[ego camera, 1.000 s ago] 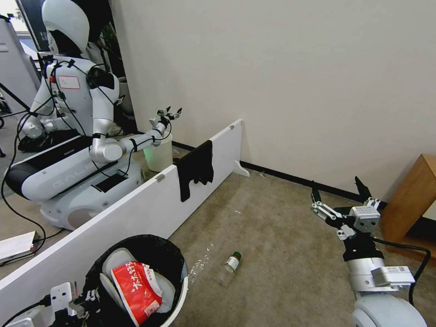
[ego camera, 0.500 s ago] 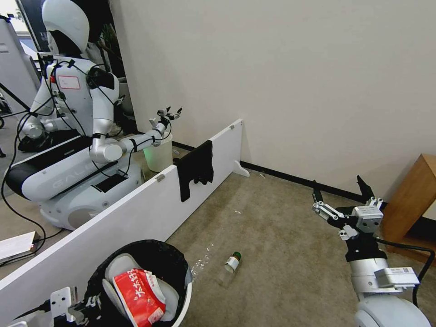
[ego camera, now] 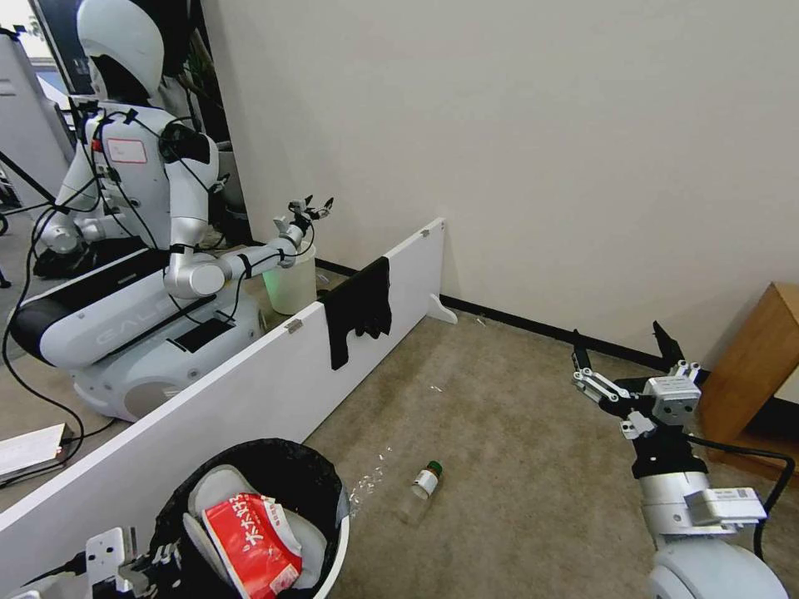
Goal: Pick up the trash bin, then pick up the garbage from the floor and place it into the trash bin.
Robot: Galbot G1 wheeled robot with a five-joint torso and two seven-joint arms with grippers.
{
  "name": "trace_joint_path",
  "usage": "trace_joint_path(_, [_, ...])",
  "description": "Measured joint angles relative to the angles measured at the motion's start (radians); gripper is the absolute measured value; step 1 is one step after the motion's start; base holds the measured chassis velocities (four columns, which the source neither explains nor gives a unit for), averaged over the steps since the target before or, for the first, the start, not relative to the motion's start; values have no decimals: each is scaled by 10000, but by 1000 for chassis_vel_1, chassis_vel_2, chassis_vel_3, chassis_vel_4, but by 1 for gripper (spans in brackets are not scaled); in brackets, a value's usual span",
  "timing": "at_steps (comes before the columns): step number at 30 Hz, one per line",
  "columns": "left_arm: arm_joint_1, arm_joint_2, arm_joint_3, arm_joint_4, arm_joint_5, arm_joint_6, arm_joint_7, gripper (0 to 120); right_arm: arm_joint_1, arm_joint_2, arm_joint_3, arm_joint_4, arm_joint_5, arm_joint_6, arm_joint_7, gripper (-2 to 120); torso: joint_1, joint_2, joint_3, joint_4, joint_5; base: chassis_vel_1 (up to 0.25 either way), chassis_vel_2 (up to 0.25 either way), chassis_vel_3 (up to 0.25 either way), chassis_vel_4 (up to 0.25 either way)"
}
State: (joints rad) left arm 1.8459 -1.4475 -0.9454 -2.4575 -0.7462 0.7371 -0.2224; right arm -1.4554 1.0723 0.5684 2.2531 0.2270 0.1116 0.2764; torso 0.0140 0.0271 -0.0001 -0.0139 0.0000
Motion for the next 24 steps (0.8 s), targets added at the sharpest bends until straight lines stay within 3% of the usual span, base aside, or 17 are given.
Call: trace_joint_path(24, [-214,-23,43,255,66,-12,34,2,183,114,-111,-266,11,44,5,100,2,0,1,1,0,0,0,0,0])
